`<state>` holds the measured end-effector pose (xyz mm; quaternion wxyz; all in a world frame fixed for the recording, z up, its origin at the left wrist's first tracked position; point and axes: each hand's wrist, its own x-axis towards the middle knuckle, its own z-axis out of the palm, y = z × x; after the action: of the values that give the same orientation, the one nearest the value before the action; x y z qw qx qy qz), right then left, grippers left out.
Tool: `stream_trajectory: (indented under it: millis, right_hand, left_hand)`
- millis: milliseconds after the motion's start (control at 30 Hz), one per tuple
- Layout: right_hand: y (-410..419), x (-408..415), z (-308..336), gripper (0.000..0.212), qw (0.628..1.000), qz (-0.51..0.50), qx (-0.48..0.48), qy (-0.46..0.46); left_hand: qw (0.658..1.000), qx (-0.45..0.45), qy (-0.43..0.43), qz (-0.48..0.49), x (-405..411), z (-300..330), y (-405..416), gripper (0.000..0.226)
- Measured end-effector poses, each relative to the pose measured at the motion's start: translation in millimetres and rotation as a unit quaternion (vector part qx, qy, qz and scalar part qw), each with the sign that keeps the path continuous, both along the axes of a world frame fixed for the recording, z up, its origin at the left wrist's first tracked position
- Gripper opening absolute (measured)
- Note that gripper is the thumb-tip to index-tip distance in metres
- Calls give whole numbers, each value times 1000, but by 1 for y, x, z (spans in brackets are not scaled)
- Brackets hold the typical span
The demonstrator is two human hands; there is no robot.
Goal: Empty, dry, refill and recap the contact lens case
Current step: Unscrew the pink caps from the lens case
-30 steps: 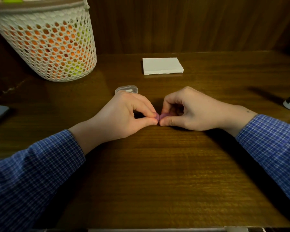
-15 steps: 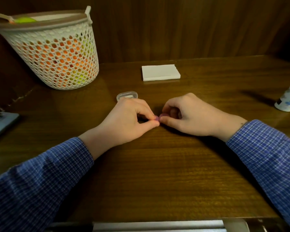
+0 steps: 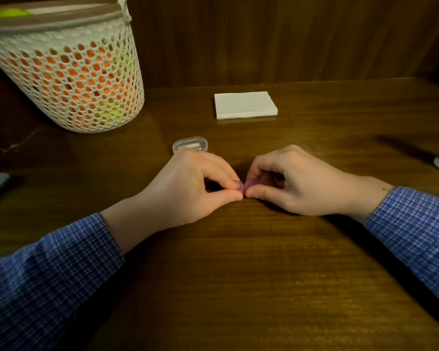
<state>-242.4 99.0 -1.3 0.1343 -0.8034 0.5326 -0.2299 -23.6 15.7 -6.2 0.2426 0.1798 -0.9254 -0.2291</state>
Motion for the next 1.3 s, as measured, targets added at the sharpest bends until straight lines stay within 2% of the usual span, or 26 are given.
stream_trajectory:
  millis: [367,700,800,1100,1300]
  right_hand:
    - [-8,-7,1,22,998,46,27,-14]
    - [-9,-7,3,20,997,46,49,-23]
    - [-8,-6,1,20,999,29,40,-12]
    - [3,1,-1,40,998,-58,-10,15]
    - [5,7,-1,44,997,-68,-16,42]
  left_hand:
    - [1000,-15,-5,-17,-1,3,0,13]
    - [1000,-2,-1,-28,-1,0,-4,12]
    - [1000,7,10,-21,-1,-2,-4,13]
    - [999,30,-11,16,0,-2,-4,16]
    - [999,39,-19,29,2,-3,-1,18]
